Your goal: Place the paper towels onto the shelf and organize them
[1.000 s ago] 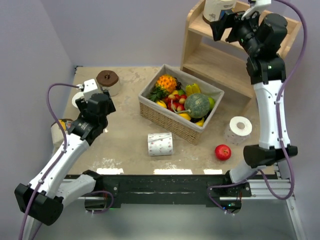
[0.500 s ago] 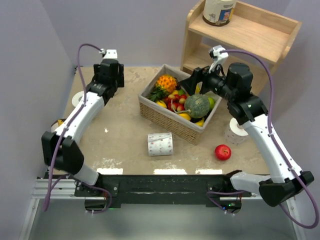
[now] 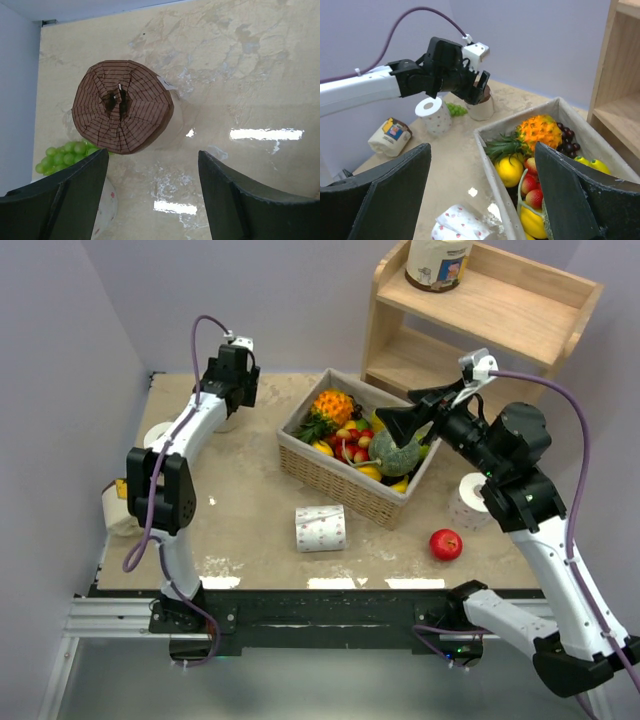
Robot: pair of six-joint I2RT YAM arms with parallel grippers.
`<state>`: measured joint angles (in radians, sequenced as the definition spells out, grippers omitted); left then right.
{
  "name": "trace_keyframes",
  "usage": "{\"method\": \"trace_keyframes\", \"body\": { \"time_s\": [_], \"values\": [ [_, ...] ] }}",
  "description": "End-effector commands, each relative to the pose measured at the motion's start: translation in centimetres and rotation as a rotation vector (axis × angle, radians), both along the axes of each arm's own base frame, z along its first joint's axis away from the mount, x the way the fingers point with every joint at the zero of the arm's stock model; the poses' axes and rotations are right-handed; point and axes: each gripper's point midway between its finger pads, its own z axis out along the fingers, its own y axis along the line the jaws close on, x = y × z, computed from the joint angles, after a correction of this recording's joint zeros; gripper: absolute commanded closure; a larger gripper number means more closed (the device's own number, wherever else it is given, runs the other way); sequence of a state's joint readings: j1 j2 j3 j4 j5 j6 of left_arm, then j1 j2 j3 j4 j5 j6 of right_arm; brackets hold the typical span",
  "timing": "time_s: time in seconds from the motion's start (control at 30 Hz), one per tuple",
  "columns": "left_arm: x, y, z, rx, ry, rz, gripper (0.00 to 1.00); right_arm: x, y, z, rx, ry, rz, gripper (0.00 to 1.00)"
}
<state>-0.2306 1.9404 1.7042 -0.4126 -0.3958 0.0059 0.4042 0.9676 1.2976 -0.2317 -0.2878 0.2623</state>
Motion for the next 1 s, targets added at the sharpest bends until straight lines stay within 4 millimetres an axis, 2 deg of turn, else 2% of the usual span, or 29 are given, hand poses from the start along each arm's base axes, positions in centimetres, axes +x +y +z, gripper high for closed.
{"method": "trace_keyframes", "body": {
  "time_s": [0.0,0.13,0.23,0.27,0.63,0.77,0.97],
  "values": [
    [2.7,1.8,1.2,0.006,-0.042,-0.008,0.23,0.6,0.2,0.2,0.006,-0.016,0.000,0.12],
    [3.9,2.2,0.6,-0.007,-0.054,-0.013,0.23,0.7,0.5,-0.3,-0.005,-0.004,0.010,0.12],
    [4.7,1.9,-0.5,-0.003,-0.041,-0.039,0.24,0.7,0.7,-0.2,-0.001,-0.006,0.020,0.12],
    [4.9,2.0,-1.4,0.004,-0.023,-0.035,0.24,0.7,0.7,-0.3,-0.002,-0.007,0.021,0.12],
    [5.5,3.2,-5.6,0.031,0.049,0.008,0.30,0.9,0.8,-0.3,-0.011,-0.011,0.022,0.12],
    [5.8,3.3,-5.9,0.041,0.053,0.003,0.35,0.8,0.6,-0.3,-0.014,-0.015,0.018,0.12],
    [6.3,4.0,-5.9,0.082,0.049,0.027,0.35,0.8,0.7,-0.4,-0.014,-0.013,0.025,0.12]
  ]
}}
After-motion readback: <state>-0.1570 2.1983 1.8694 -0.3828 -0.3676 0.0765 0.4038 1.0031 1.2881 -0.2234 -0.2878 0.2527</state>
